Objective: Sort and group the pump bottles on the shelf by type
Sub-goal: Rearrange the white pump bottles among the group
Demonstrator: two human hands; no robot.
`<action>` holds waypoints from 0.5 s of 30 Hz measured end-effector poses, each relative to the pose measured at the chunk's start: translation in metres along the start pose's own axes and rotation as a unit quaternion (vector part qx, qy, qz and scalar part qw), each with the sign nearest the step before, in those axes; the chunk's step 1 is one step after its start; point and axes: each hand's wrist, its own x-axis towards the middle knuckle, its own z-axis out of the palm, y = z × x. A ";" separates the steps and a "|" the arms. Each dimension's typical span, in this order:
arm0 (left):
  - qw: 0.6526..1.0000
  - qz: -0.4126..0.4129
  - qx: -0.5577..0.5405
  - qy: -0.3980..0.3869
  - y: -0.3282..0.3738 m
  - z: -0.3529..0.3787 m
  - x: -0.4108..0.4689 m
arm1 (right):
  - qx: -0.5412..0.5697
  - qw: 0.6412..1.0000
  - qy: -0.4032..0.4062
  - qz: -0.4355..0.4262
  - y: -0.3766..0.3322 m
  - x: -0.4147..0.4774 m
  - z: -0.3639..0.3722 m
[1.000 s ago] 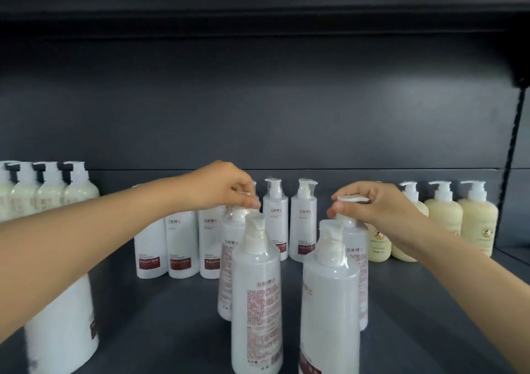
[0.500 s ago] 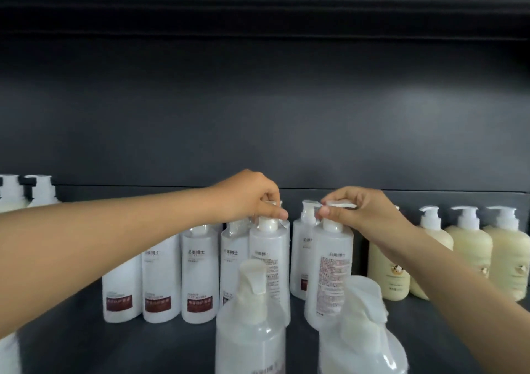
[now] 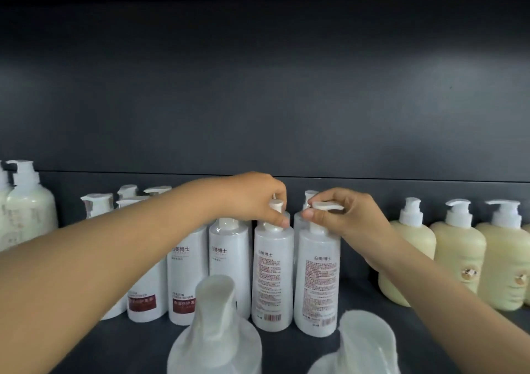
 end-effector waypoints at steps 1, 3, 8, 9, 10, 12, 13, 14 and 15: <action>1.000 -0.006 0.011 -0.004 0.001 0.002 0.000 | -0.001 1.000 -0.003 0.000 0.000 -0.001 -0.001; 1.000 -0.013 0.017 -0.004 0.003 0.006 0.000 | -0.013 1.000 -0.019 0.015 -0.002 -0.004 -0.005; 0.999 -0.030 0.030 0.026 -0.002 0.006 -0.004 | -0.068 0.994 -0.056 0.061 -0.007 -0.017 -0.012; 0.998 -0.031 0.038 0.038 -0.003 0.007 -0.005 | -0.067 0.994 -0.048 0.067 -0.004 -0.020 -0.011; 0.997 -0.030 0.047 0.052 -0.004 0.008 -0.007 | -0.061 0.994 -0.045 0.073 -0.001 -0.023 -0.011; 0.995 -0.029 0.069 0.073 -0.001 0.011 -0.012 | -0.033 0.994 -0.056 0.088 0.007 -0.031 -0.011; 0.993 -0.029 0.082 0.080 0.001 0.013 -0.014 | -0.018 0.993 -0.067 0.090 0.011 -0.036 -0.011; 0.991 -0.027 0.097 0.089 0.003 0.015 -0.017 | -0.012 0.993 -0.074 0.090 0.014 -0.041 -0.010; 0.988 -0.025 0.113 0.099 0.005 0.016 -0.019 | -0.010 0.993 -0.079 0.087 0.016 -0.045 -0.009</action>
